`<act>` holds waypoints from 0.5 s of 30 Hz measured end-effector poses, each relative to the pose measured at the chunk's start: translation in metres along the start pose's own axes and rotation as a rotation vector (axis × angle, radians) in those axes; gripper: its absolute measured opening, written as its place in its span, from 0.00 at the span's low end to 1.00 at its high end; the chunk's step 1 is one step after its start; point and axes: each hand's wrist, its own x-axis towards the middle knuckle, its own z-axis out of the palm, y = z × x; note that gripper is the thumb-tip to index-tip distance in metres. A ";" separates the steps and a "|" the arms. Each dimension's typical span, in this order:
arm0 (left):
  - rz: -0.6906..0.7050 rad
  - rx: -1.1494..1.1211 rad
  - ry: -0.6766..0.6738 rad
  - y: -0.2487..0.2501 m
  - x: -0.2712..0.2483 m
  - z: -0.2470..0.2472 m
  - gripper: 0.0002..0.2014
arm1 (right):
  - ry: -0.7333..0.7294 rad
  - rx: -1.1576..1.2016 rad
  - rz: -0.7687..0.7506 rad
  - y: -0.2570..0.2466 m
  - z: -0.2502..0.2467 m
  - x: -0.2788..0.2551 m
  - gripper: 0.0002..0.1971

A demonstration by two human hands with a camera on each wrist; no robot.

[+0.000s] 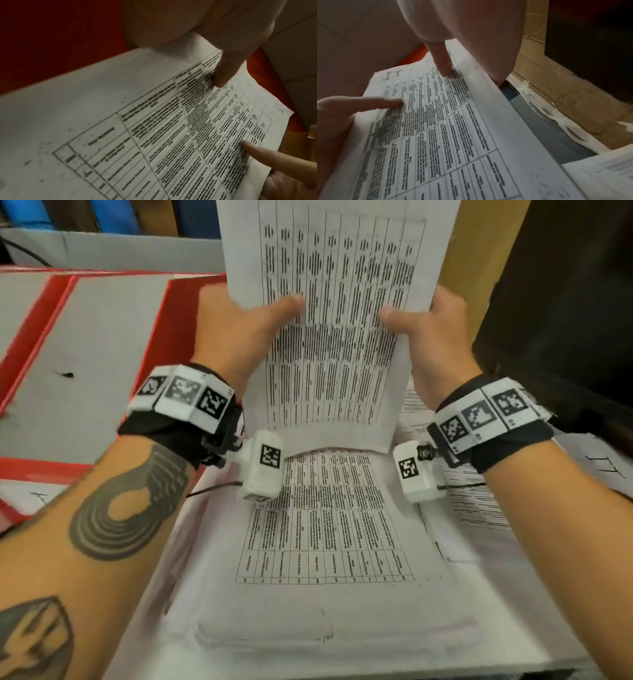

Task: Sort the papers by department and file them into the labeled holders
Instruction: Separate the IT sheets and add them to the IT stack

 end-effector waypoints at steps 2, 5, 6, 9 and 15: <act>-0.008 -0.021 -0.008 0.003 0.005 -0.001 0.15 | 0.018 0.021 0.006 -0.003 -0.001 0.003 0.16; -0.066 0.013 -0.032 -0.012 -0.003 -0.001 0.16 | -0.004 -0.013 0.084 0.012 0.000 -0.005 0.15; -0.101 0.043 -0.029 -0.020 -0.007 -0.001 0.15 | -0.016 -0.030 0.121 0.018 0.001 -0.010 0.16; -0.190 0.066 -0.064 -0.033 -0.015 -0.005 0.12 | 0.032 -0.017 0.186 0.017 -0.002 -0.016 0.16; -0.122 0.359 -0.204 -0.018 -0.006 0.009 0.08 | 0.246 0.154 0.274 -0.002 -0.042 -0.020 0.21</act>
